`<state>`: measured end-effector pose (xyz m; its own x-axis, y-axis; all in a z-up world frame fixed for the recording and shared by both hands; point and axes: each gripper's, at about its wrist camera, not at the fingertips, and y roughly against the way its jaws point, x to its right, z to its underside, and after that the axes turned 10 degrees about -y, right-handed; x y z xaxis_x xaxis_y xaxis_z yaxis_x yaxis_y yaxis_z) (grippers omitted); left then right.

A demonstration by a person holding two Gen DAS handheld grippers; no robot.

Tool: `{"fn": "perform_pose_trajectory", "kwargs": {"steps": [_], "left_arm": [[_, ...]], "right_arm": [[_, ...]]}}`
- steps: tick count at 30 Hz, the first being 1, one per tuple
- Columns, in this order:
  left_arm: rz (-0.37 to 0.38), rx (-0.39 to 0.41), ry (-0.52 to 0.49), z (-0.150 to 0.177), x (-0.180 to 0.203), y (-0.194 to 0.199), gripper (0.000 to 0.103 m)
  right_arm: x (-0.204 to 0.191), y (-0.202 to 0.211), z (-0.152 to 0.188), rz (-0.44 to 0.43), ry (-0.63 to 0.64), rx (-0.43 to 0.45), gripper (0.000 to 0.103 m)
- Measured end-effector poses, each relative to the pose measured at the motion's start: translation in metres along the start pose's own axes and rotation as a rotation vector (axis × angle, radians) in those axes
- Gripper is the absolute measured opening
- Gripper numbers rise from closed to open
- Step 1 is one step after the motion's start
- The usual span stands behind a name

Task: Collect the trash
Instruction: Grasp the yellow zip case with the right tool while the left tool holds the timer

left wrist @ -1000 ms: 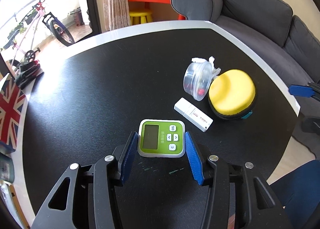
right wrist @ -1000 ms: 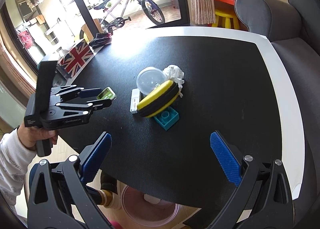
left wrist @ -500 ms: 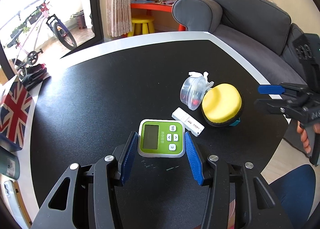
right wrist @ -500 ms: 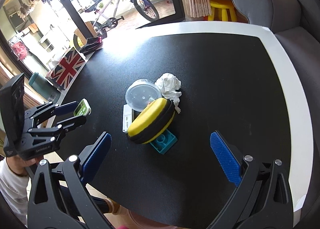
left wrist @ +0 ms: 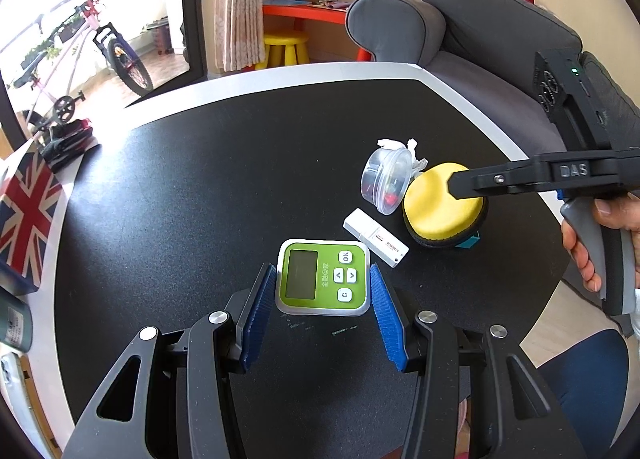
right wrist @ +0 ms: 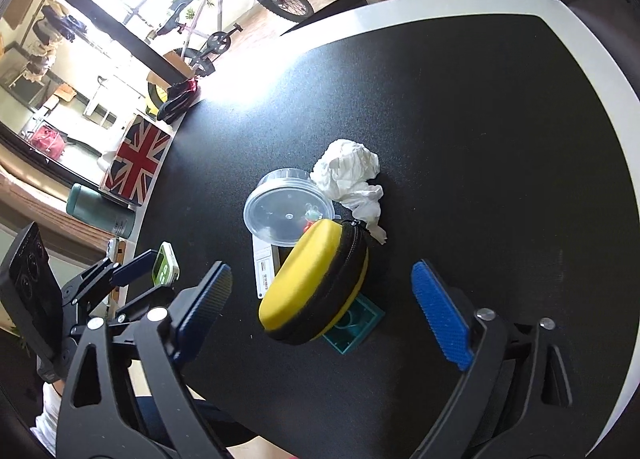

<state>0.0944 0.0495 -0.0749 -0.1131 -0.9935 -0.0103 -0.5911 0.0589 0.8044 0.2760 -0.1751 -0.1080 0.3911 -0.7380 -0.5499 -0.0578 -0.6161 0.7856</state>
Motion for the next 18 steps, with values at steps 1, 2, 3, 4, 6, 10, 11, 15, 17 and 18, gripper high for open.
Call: {"fn": "perform_pose_trajectory", "kwargs": {"steps": [1,2,3,4,6,10,11,15,17,18], "left_arm": [[0.0,-0.001,0.002,0.001,0.0,0.0,0.047],[0.002,-0.002,0.004,0.001,0.0,-0.001,0.047],[0.003,-0.002,0.006,0.002,-0.001,-0.002,0.047],[0.004,-0.002,0.006,0.002,-0.001,-0.001,0.047],[0.006,-0.003,0.006,0.002,-0.001,-0.002,0.047],[0.01,0.002,0.009,0.003,0.0,-0.002,0.047],[0.013,0.004,0.009,0.003,0.0,-0.001,0.047],[0.019,0.008,0.009,0.004,0.002,0.001,0.047],[0.02,0.01,0.008,0.004,0.003,0.002,0.047],[0.022,0.011,0.008,0.004,0.004,0.003,0.047]], "right_arm": [[0.0,-0.002,0.001,0.001,0.0,-0.003,0.078],[0.0,-0.004,0.001,0.002,-0.001,-0.008,0.071],[0.0,-0.004,0.002,0.0,-0.001,-0.008,0.067],[0.0,-0.004,0.002,0.003,0.003,-0.006,0.059],[-0.001,-0.003,0.003,0.009,0.01,0.0,0.046],[-0.004,0.001,0.005,0.007,0.028,0.019,0.035],[-0.004,0.003,0.005,0.006,0.033,0.024,0.033],[-0.008,0.008,0.008,0.007,0.053,0.045,0.031],[-0.011,0.012,0.01,0.005,0.061,0.057,0.031],[-0.012,0.014,0.011,0.002,0.065,0.061,0.031]]}}
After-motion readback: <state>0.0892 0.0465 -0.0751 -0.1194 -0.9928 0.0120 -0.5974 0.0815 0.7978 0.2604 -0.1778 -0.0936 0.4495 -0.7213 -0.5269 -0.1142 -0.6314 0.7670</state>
